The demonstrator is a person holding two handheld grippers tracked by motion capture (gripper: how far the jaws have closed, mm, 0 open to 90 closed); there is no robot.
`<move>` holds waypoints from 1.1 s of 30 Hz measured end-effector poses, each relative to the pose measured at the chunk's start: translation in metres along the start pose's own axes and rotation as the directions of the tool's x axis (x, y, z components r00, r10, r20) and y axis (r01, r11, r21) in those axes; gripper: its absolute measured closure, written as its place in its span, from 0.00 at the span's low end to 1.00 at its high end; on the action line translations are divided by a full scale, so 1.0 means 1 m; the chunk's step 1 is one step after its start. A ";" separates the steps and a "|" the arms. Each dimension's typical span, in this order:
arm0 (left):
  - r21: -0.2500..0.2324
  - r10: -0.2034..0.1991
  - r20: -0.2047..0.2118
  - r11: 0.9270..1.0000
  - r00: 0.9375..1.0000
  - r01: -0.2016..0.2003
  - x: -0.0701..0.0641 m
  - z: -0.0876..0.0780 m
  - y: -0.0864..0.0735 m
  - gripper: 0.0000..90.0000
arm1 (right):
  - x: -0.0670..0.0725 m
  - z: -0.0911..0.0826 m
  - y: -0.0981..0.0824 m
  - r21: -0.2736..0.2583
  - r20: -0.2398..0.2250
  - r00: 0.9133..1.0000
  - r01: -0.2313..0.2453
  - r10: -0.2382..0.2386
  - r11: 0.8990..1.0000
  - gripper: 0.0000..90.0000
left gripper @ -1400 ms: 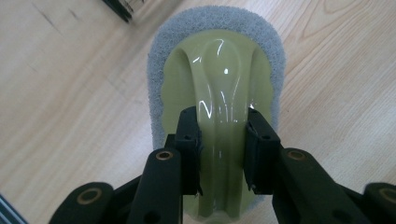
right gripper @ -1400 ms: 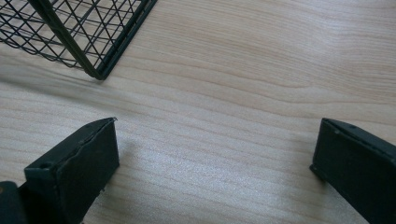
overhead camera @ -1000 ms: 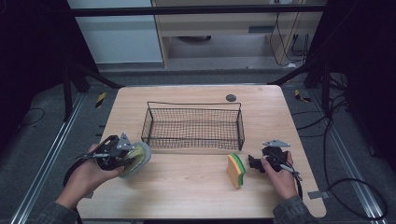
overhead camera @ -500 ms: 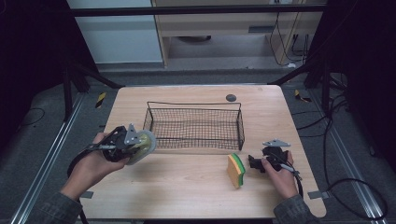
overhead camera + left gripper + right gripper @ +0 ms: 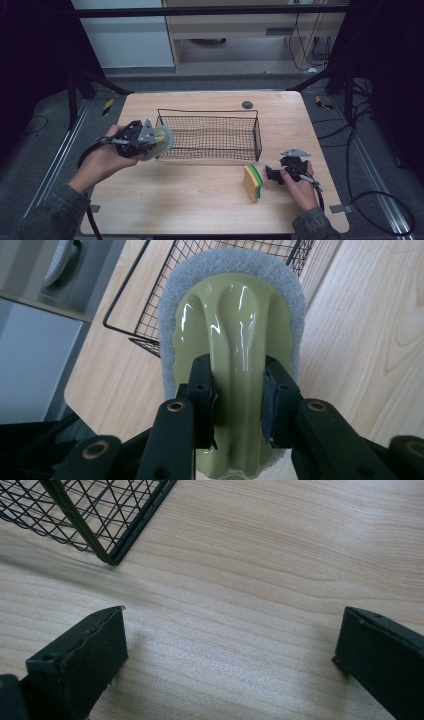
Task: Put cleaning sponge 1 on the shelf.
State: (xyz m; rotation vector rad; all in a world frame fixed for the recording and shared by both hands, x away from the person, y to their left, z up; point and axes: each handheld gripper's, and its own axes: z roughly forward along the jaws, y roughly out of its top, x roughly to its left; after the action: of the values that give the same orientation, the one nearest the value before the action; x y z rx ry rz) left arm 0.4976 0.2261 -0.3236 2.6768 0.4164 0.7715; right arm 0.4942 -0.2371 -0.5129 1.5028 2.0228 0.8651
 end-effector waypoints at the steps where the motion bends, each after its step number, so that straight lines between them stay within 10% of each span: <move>1: -0.001 0.008 -0.005 1.000 1.000 -0.008 0.001 0.004 0.003 0.78 | 0.000 0.000 0.000 0.000 0.000 1.000 0.001 -0.001 1.000 0.00; 10: 0.001 0.075 -0.105 0.997 0.992 -0.075 0.003 0.018 0.019 0.78 | 0.000 -0.004 -0.004 0.002 -0.011 1.000 0.013 -0.013 1.000 0.01; 33: -0.009 0.165 -0.155 0.986 0.974 -0.168 0.029 0.022 0.049 0.78 | -0.001 -0.005 -0.004 0.001 -0.024 1.000 0.016 -0.016 1.000 0.01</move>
State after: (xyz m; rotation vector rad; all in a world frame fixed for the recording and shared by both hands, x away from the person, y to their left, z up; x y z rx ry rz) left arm 0.5425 0.1870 -0.3088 2.6664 0.2200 1.0298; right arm 0.4879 -0.2398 -0.5126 1.4816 2.0496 0.8800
